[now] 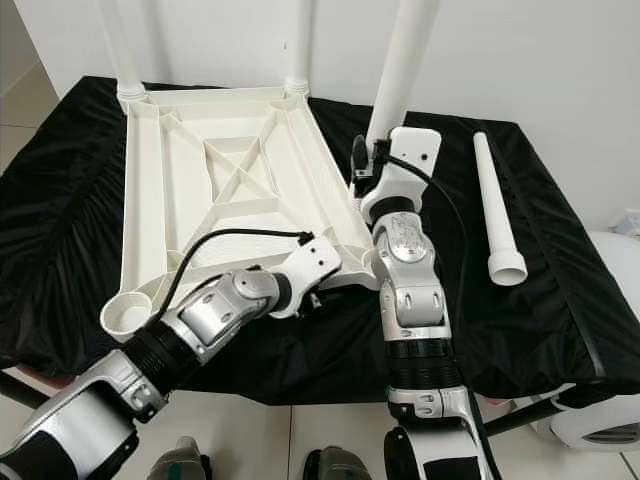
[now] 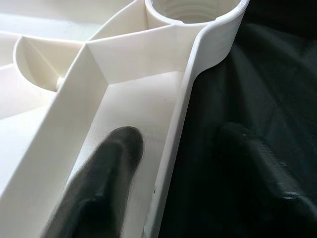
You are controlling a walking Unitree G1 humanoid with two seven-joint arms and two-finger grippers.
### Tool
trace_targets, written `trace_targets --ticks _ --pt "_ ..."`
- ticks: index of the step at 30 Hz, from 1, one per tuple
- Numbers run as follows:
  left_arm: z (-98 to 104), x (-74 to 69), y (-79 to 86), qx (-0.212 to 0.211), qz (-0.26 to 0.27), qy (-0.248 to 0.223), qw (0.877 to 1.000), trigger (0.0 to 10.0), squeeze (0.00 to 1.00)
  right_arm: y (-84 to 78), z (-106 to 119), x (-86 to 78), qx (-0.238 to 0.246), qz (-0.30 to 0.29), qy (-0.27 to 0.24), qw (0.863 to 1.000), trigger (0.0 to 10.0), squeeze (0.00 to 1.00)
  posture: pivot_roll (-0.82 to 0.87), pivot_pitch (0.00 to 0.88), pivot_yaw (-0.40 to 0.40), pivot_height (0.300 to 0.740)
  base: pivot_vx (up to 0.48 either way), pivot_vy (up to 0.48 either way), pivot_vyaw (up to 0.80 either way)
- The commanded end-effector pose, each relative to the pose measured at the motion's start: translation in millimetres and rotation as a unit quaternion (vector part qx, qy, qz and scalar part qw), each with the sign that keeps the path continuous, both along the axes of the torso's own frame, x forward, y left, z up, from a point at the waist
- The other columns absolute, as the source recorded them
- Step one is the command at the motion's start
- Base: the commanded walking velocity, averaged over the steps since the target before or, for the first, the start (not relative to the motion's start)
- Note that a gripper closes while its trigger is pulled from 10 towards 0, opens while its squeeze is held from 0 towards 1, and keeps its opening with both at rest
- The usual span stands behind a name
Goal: Building children table
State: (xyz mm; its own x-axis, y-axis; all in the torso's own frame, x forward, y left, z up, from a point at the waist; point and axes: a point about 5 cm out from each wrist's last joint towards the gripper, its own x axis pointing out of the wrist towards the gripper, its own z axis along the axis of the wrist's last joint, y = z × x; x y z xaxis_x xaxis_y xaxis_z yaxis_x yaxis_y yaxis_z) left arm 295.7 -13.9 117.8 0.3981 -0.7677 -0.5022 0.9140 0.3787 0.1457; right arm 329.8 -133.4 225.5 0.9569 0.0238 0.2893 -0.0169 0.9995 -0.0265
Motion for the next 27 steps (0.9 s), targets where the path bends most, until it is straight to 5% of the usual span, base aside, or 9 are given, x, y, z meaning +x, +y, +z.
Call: trace_targets --ticks 1,2,8,9,10,27 --pt "1 -5.3 -2.7 0.002 -0.069 0.029 0.997 4.5 0.0 -3.3 3 -1.1 -0.005 -0.009 -0.01 1.0 10.0 0.0 0.01 0.006 -0.047 0.74 0.0 0.0 0.0" --pt "2 -4.8 -2.2 -0.002 -0.071 0.029 0.997 0.0 0.0 -3.4 2 -1.3 -0.005 -0.01 -0.01 1.0 10.0 0.0 0.01 0.008 -0.046 0.74 0.0 0.0 0.0" --pt "4 -3.8 0.0 -0.002 -0.075 0.03 0.997 0.0 0.0 -3.8 1 -1.9 -0.006 -0.01 -0.008 1.0 10.0 0.0 0.02 0.011 -0.045 0.74 0.0 0.0 0.0" --pt "3 -2.9 1.3 0.005 -0.077 0.024 0.997 8.2 0.0 -4.1 -1 -2.5 -0.007 -0.01 -0.006 1.0 10.0 0.0 0.02 0.011 -0.044 0.74 0.0 0.0 0.0" --pt "2 -2.2 2.7 0.011 -0.079 0.021 0.997 10.0 0.0 -4.3 -3 -3.3 -0.009 -0.008 -0.003 1.0 10.0 0.0 0.02 0.013 -0.046 0.74 0.0 0.0 0.0" --pt "1 16.2 30.4 0.024 -0.026 0.015 0.999 10.0 0.0 -17.1 -27 -19.3 -0.018 0.029 0.03 0.999 10.0 0.0 0.02 0.02 -0.048 0.74 0.0 0.0 0.0"
